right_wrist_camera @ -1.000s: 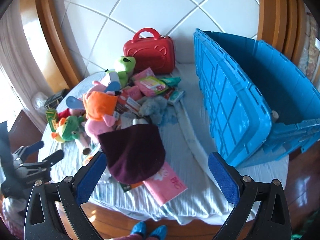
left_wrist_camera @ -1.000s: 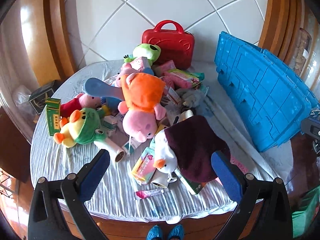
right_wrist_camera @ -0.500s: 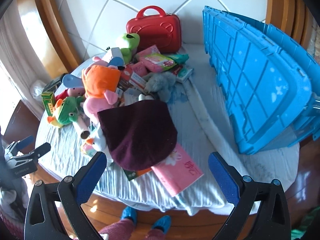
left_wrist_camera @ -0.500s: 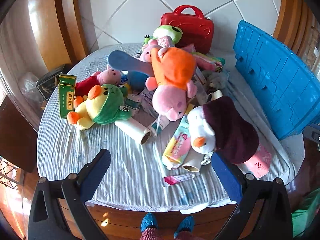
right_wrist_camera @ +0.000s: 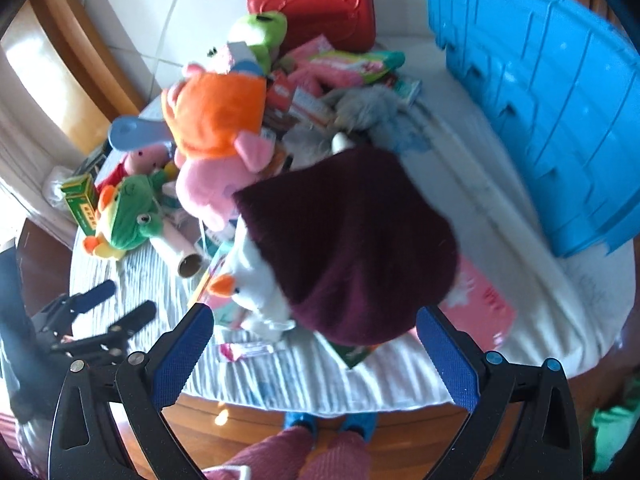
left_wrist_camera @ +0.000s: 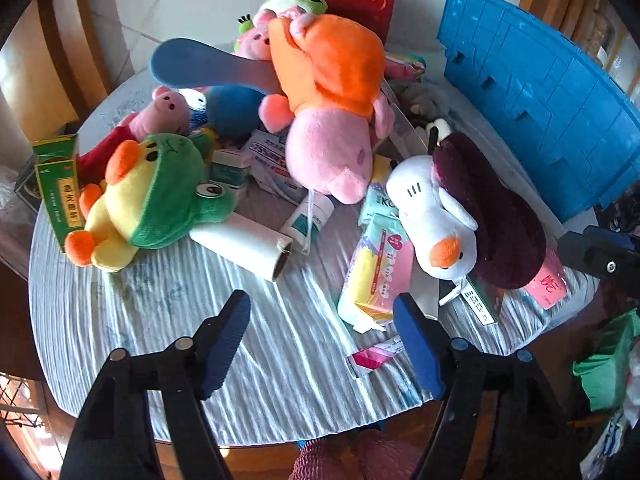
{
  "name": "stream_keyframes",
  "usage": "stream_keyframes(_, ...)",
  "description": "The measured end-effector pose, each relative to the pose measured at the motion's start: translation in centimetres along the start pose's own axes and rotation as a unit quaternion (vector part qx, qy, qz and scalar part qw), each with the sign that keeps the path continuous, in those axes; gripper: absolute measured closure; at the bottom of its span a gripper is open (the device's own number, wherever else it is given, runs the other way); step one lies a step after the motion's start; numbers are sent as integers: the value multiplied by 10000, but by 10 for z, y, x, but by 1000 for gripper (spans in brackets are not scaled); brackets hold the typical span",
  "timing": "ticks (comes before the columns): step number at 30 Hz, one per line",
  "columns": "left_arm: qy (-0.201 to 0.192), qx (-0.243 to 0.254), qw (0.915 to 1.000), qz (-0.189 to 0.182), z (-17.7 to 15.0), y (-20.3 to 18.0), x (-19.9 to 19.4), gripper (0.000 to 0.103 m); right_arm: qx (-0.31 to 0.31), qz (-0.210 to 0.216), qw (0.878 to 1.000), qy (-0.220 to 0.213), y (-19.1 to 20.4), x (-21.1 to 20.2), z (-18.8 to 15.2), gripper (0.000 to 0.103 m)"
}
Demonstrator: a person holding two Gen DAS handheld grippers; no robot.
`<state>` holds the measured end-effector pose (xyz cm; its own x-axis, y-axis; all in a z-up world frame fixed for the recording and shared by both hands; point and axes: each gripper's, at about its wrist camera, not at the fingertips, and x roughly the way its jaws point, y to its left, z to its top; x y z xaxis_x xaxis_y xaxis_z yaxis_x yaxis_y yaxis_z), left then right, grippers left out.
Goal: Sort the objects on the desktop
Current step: 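Lower the left tool to the pink tissue pack while the right tool reaches the white plush duck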
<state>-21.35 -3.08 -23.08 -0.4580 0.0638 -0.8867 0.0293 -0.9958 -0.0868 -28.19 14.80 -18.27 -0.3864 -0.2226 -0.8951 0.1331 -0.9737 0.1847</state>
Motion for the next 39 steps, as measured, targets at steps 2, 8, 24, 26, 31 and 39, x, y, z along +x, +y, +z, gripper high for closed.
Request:
stream_keyframes(2, 53, 60, 9999, -91, -1, -6, 7, 37, 108, 40, 9999, 94, 5, 13, -3, 9)
stream_keyframes(8, 235, 169, 9994, -169, -1, -20, 30, 37, 303, 495, 9973, 453, 7, 49, -4, 51)
stream_keyframes(24, 430, 5, 9982, -416, 14, -23, 78, 59, 315, 416, 9970, 568, 29, 85, 14, 37)
stream_keyframes(26, 355, -52, 9989, -288, 15, -14, 72, 59, 320, 99, 9982, 505, 24, 84, 14, 37)
stream_keyframes(31, 142, -274, 9993, -226, 25, 12, 60, 59, 588, 357, 9963, 522, 8, 80, 17, 38)
stream_keyframes(39, 77, -115, 9999, -58, 35, 16, 71, 59, 555, 486, 9954, 607, 39, 86, 20, 38)
